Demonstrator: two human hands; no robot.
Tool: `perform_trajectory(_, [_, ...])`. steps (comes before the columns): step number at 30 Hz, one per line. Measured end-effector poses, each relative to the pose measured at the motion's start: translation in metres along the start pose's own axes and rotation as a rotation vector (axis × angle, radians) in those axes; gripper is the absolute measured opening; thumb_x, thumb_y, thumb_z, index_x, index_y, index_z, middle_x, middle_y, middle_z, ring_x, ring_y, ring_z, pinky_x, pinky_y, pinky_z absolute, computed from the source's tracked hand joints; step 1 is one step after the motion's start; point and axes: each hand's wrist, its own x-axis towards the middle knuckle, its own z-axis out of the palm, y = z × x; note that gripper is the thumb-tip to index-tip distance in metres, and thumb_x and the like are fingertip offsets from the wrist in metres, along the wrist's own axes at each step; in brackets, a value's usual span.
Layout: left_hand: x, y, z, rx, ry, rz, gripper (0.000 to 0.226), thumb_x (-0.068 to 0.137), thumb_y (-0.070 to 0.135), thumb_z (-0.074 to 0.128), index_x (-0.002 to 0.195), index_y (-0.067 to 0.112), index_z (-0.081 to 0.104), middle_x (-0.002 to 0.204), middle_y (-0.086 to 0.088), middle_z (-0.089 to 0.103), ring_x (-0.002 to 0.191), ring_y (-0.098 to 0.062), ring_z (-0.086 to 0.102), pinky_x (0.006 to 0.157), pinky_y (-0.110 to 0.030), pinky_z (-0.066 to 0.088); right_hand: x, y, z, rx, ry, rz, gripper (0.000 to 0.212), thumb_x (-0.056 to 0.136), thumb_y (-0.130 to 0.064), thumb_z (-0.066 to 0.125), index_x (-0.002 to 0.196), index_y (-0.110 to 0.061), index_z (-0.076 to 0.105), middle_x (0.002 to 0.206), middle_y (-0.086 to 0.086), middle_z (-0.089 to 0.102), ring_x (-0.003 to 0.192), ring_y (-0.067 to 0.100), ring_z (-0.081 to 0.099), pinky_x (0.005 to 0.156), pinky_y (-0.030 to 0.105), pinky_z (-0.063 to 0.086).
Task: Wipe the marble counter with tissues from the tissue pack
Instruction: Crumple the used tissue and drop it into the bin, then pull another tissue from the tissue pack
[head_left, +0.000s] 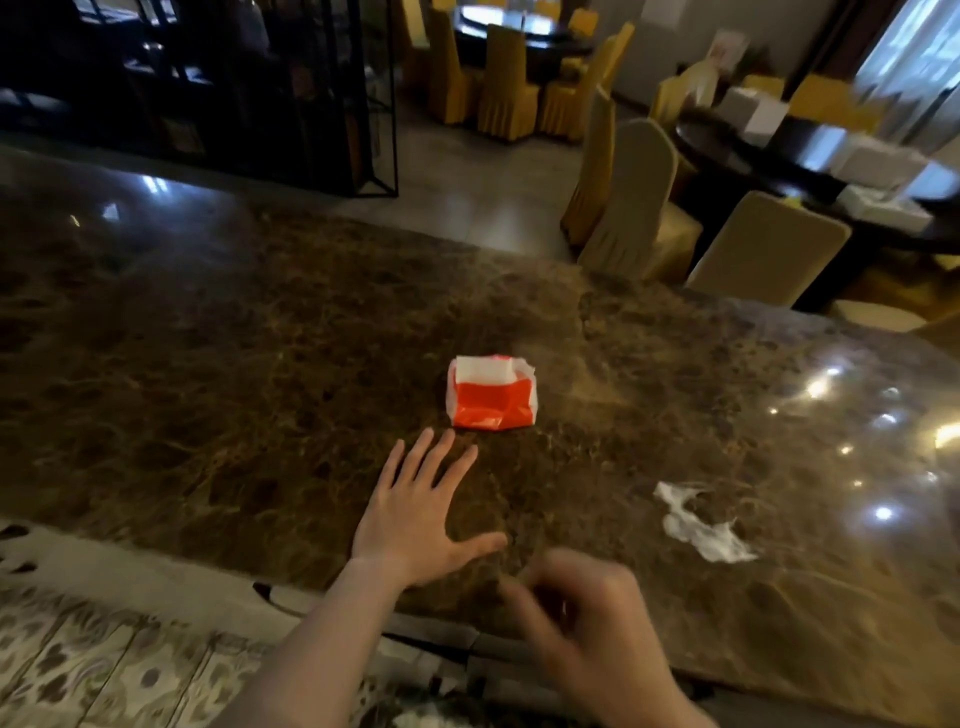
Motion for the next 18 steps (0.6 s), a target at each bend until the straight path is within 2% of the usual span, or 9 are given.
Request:
perform_trajectory(2, [-0.001,0.001,0.0,-0.01,-0.005,-0.007,0.111,0.072,0.104,0.014,0.161,0.039,-0.002,0.172,0.004,-0.01,0.154,-0.019,-0.022,0.127,-0.053,-0.004,0.04,0.003,-0.017,-0.05,0.118,-0.041,0.009,0.088,-0.031,0.074,0.08,-0.03,0.07,0.071,-0.018,0.064,0.065,0.004,0.063,0.057,0.022,0.05])
perform_trajectory(4, [-0.001,0.002,-0.001,-0.015,-0.004,-0.024,0.108,0.074,0.103,0.02,0.16,0.041,-0.002,0.172,0.005,-0.011,0.154,-0.018,-0.023,0.127,-0.052,-0.005,0.083,0.01,-0.027,-0.136,0.175,-0.046,0.004,0.09,-0.033,0.072,0.087,-0.031,0.07,0.079,-0.018,0.063,0.07,0.002,0.062,0.06,0.023,0.051])
perform_trajectory(7, [0.001,0.004,-0.006,-0.022,-0.058,-0.035,0.109,0.073,0.103,0.021,0.16,0.042,-0.005,0.17,0.007,-0.017,0.152,-0.017,-0.028,0.127,-0.052,-0.008,0.144,0.023,-0.029,-0.273,0.221,-0.03,0.01,0.09,-0.035,0.071,0.097,-0.028,0.069,0.091,-0.015,0.062,0.079,0.004,0.06,0.066,0.028,0.052])
perform_trajectory(10, [0.004,0.003,-0.011,-0.047,-0.094,-0.04,0.111,0.071,0.104,0.022,0.158,0.044,-0.009,0.169,0.01,-0.021,0.15,-0.016,-0.031,0.126,-0.051,-0.012,0.188,0.029,-0.023,-0.349,0.205,0.05,0.021,0.091,-0.035,0.072,0.11,-0.027,0.07,0.107,-0.008,0.064,0.096,0.013,0.063,0.074,0.029,0.053])
perform_trajectory(15, [0.007,0.001,-0.015,-0.078,-0.13,-0.028,0.112,0.071,0.103,0.03,0.156,0.045,-0.014,0.166,0.013,-0.029,0.148,-0.015,-0.035,0.122,-0.05,-0.018,0.226,0.038,-0.004,-0.449,0.122,0.107,0.045,0.092,-0.039,0.071,0.135,-0.03,0.06,0.131,-0.003,0.056,0.122,0.019,0.05,0.094,0.037,0.052])
perform_trajectory(18, [0.009,0.001,-0.017,-0.078,-0.14,-0.015,0.113,0.07,0.103,0.03,0.156,0.045,-0.015,0.166,0.012,-0.028,0.148,-0.015,-0.034,0.124,-0.05,-0.016,0.237,0.041,-0.001,-0.484,0.062,0.119,0.039,0.093,-0.04,0.069,0.131,-0.032,0.064,0.132,-0.002,0.056,0.122,0.021,0.049,0.096,0.039,0.048])
